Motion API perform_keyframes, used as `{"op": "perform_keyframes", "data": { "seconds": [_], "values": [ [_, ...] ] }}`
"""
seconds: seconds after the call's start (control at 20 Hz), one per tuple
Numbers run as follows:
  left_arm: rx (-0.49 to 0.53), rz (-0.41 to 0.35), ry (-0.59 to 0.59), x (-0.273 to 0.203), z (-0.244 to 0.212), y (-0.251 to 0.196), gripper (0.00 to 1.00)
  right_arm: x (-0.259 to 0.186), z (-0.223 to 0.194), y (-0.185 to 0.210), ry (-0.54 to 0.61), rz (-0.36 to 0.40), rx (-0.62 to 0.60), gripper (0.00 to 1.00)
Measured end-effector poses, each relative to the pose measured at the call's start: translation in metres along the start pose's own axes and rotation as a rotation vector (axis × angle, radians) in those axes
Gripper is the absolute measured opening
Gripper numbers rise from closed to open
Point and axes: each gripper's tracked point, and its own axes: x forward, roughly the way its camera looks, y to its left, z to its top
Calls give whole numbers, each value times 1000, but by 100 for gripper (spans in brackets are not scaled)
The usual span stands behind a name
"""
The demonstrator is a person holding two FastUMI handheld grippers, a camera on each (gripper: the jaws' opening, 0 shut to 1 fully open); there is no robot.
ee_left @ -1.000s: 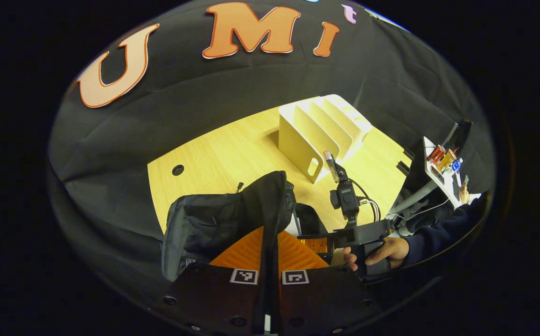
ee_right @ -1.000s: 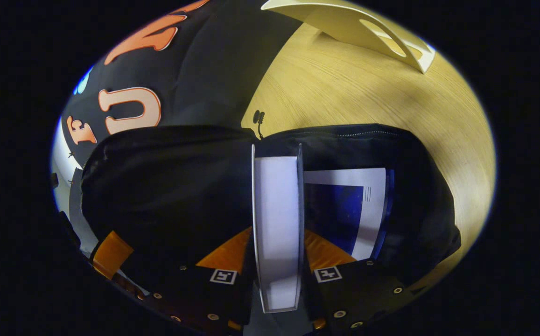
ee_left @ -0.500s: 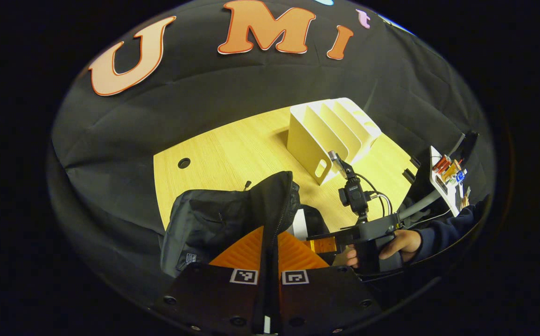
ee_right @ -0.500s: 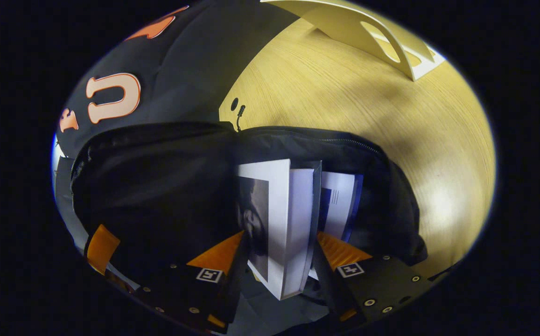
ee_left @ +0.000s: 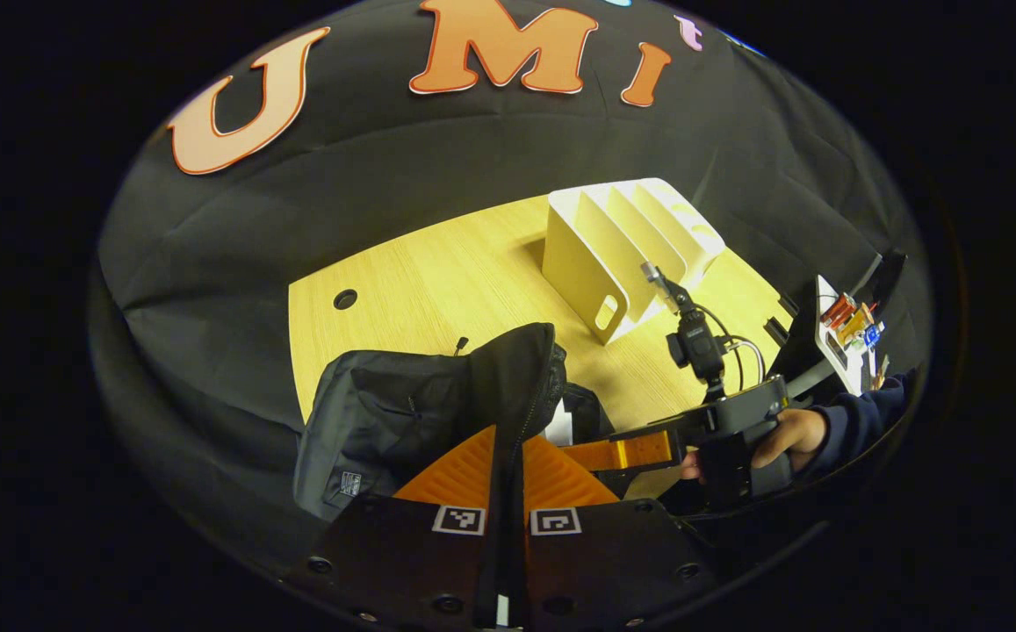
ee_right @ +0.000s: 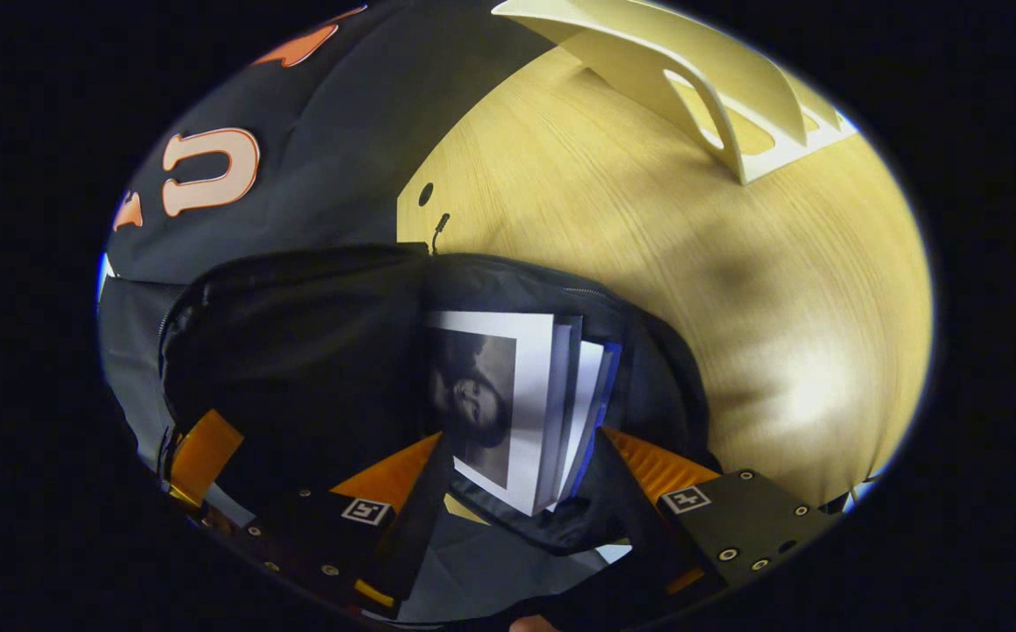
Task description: Open the schoolbag, grab two books from the bookshelf and put them into the schoolbag.
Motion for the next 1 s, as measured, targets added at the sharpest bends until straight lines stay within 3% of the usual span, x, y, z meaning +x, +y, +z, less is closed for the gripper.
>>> {"op": "perform_keyframes", "data": {
  "seconds": [0.25,0.65,0.75,1.0],
  "values": [
    [14,17,17,9,-4,-12,5,-36,9,-41,-5,-99,-47,98],
    [-11,73,59,31,-17,-43,9,-116,43,-96,-59,-170,-78,98],
    [-30,64,53,37,-19,-58,13,-137,53,-110,-74,-190,-97,98],
    [-101,84,95,60,-36,-84,37,-174,72,-144,-93,-216,-93,98]
  ]
}}
